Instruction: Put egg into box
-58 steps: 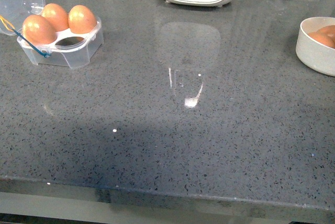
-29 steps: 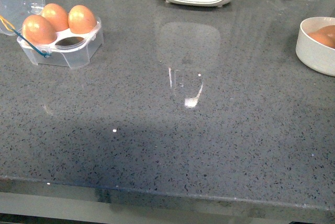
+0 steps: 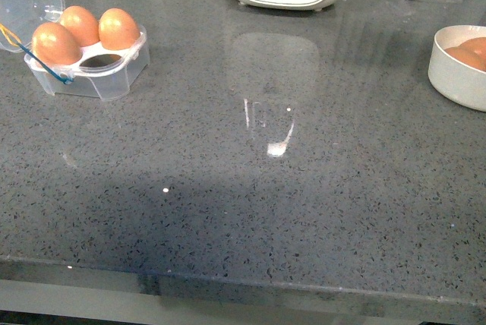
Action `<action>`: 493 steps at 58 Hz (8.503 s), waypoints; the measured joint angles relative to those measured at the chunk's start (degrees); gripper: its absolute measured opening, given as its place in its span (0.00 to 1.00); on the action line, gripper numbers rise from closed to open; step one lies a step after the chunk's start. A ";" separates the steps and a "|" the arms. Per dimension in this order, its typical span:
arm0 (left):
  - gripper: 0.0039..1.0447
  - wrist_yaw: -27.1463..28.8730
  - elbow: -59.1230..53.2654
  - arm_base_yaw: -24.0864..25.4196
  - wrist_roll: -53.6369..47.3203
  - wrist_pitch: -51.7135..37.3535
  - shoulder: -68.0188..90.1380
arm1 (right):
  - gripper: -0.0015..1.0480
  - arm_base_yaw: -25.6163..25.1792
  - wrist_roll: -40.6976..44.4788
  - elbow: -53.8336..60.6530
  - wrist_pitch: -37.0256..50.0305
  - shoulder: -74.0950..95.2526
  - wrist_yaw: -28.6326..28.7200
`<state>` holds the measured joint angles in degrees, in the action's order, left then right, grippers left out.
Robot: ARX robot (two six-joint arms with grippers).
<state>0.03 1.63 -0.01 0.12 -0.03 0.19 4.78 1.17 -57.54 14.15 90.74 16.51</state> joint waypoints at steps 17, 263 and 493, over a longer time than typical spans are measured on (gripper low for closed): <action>0.94 0.00 0.00 0.00 0.00 0.00 0.00 | 0.39 14.86 -3.02 -12.20 -0.74 9.44 -1.90; 0.94 0.02 0.00 0.00 0.00 0.00 0.00 | 0.43 -13.31 -1.66 38.34 22.16 -34.36 -8.15; 0.94 -3.65 20.22 11.58 2.58 -12.20 43.54 | 0.93 -4.94 -1.18 57.20 -14.14 -90.49 -16.46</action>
<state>-3.62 21.85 11.57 2.70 -12.23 43.72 -0.16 -0.01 -0.34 0.01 0.25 0.05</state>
